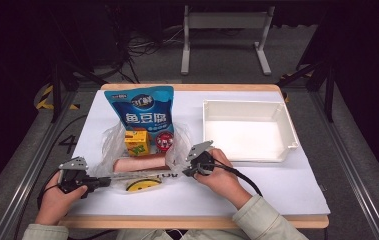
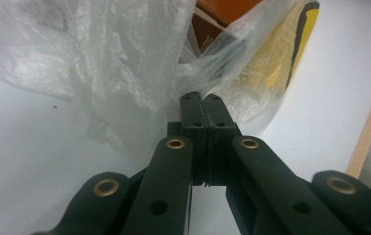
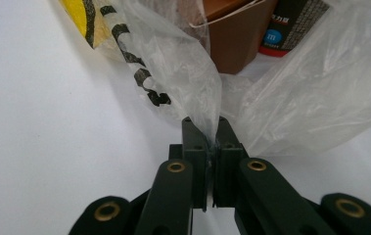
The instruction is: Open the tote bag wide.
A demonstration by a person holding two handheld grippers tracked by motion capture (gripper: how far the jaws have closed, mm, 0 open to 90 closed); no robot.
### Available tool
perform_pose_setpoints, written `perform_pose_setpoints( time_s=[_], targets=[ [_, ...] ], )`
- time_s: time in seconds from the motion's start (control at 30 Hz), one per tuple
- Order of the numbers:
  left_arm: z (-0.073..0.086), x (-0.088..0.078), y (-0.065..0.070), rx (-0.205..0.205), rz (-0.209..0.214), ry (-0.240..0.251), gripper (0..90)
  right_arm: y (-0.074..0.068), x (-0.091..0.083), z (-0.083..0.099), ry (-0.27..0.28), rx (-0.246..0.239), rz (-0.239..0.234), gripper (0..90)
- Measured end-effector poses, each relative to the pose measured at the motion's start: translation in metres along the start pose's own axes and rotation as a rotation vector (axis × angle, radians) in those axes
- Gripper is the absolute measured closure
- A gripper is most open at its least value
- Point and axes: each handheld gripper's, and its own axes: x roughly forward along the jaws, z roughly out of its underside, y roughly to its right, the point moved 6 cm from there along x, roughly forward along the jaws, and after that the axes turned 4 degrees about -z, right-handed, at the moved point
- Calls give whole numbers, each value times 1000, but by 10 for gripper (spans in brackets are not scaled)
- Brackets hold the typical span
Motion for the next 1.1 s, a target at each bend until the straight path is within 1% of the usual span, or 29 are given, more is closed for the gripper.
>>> perform_pose_setpoints(
  time_s=[0.03,0.07,0.17,0.2,0.23,0.27,0.3,0.37,0.47,0.53,0.57,0.6,0.63,0.67,0.7,0.73,0.77,0.8,0.83,0.9,0.93,0.97,1.0,1.03,1.07,1.1],
  targets=[
    [1,2,-1,6,-10,-18,894,1,1,0,1,6,0,870],
    [0,2,-2,2,-12,-24,895,2,1,1,-3,9,5,870],
    [-2,4,-2,-7,-3,-18,895,4,1,2,-6,19,12,870],
    [-3,5,-3,-15,-8,-10,895,4,1,2,-7,21,12,869],
    [-3,5,-3,-15,-8,-10,895,4,1,3,-9,34,12,869],
    [-6,7,-6,-8,-50,12,895,5,1,3,-8,41,12,869],
    [-8,8,-7,-14,-74,20,894,6,0,3,-7,48,10,869],
    [-11,10,-10,-15,-99,36,893,6,0,4,-7,63,5,868],
    [-13,12,-14,-33,-108,54,888,7,-1,5,-4,83,-4,862],
    [-13,11,-12,-27,-104,55,854,8,-2,6,-6,85,-6,849],
    [-12,9,-11,-22,-102,54,805,8,-2,6,-7,88,-5,847],
    [-12,6,-9,-25,-90,64,768,8,-3,7,-7,90,-5,845],
    [-12,6,-9,-25,-90,64,739,8,-3,7,-7,90,-5,845],
    [-12,2,-7,-28,-76,80,739,8,-3,7,-9,92,-5,844],
    [-12,-4,-5,-25,-57,96,719,8,-3,7,-11,92,-4,839],
    [-12,-9,-4,-21,-55,104,710,7,-4,7,-13,91,-5,834],
    [-14,-17,-1,-4,-63,124,690,7,-5,7,-14,90,-5,828],
    [-15,-23,3,-3,-62,138,645,6,-5,7,-15,87,-3,824],
    [-17,-29,5,8,-67,151,617,6,-6,6,-15,88,-2,826],
    [-23,-39,11,24,-75,188,584,6,-7,6,-17,90,-2,830],
    [-23,-39,11,24,-75,188,565,6,-7,6,-17,90,-2,830],
    [-30,-50,17,45,-98,236,542,6,-6,6,-19,91,-4,831],
    [-30,-50,17,45,-98,236,540,6,-6,6,-19,91,-4,831],
    [-34,-54,19,56,-109,260,540,6,-6,7,-20,91,-4,831],
    [-37,-57,21,57,-120,280,529,6,-6,7,-21,90,-3,830],
    [-41,-59,22,65,-141,299,506,6,-6,6,-21,90,-3,829]
  ],
)
